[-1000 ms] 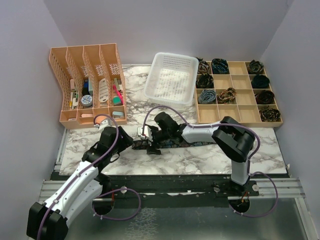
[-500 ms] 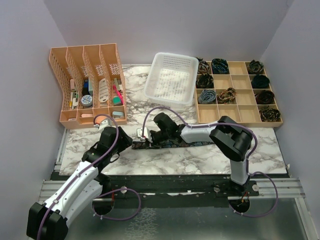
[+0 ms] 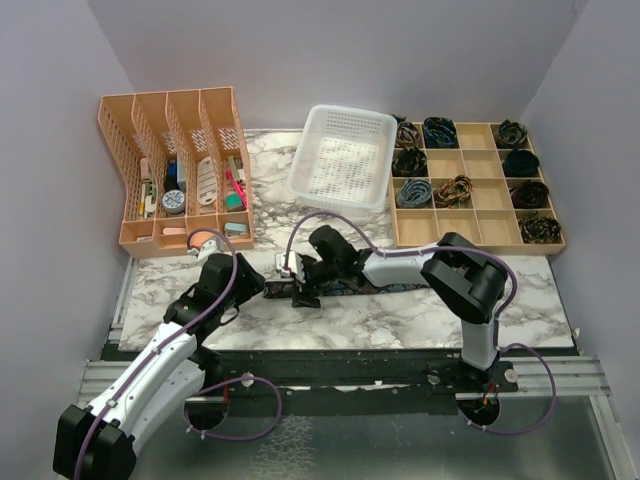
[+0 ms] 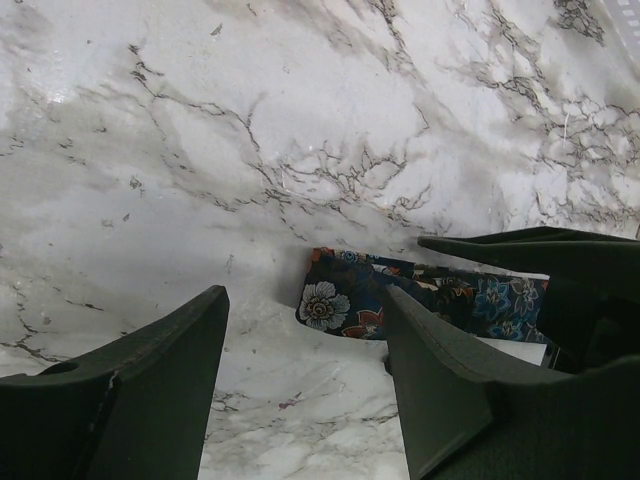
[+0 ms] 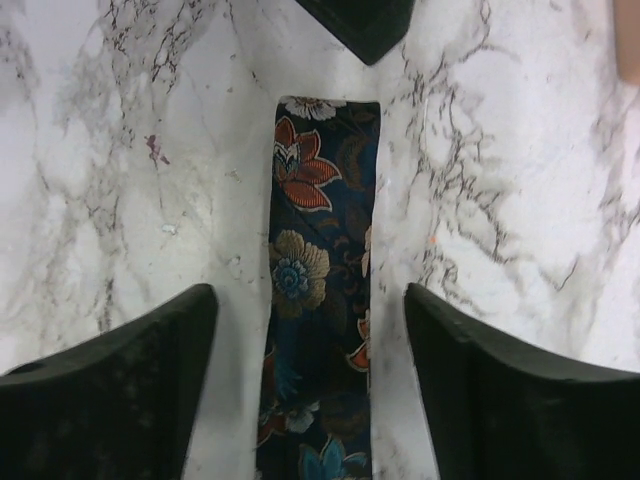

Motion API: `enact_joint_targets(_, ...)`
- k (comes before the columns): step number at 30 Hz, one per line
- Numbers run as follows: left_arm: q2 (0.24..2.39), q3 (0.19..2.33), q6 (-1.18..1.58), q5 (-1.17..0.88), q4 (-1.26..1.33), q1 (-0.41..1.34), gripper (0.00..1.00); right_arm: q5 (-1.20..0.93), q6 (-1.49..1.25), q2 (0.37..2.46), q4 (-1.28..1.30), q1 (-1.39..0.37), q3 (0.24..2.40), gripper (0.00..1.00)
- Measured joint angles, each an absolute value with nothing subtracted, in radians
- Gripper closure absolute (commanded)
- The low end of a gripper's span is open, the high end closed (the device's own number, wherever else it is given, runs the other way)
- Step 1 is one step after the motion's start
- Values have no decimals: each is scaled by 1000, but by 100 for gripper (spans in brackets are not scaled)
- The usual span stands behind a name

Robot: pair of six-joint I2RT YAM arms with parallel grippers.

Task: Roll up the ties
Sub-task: Roll the tie at the center of the board.

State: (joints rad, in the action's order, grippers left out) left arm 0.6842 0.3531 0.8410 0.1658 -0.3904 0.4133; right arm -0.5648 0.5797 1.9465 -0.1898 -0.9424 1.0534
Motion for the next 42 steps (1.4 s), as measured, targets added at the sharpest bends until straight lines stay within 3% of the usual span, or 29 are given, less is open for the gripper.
enact_joint_targets(3,684,352,841,165,-384,413,34,-547,514,1919,-186,-942,1034,1)
enact_joint_targets(13,684,324,846,164,-343,413,25,-186,-47,1724,-147,-943,1052,0)
enact_joint_targets(16,685,315,848,163,-337,413,25,-126,-299,1702,-133,-941,1032,31)
enact_joint_targets(18,685,313,848,162,-335,413,25,-122,-444,1702,-134,-940,1002,40)
enact_joint_targets(24,694,311,847,149,-320,413,25,-127,-677,1738,-116,-942,951,42)
enact_joint_targets(42,743,278,818,82,-248,413,27,-118,-691,1815,22,-944,1073,47)
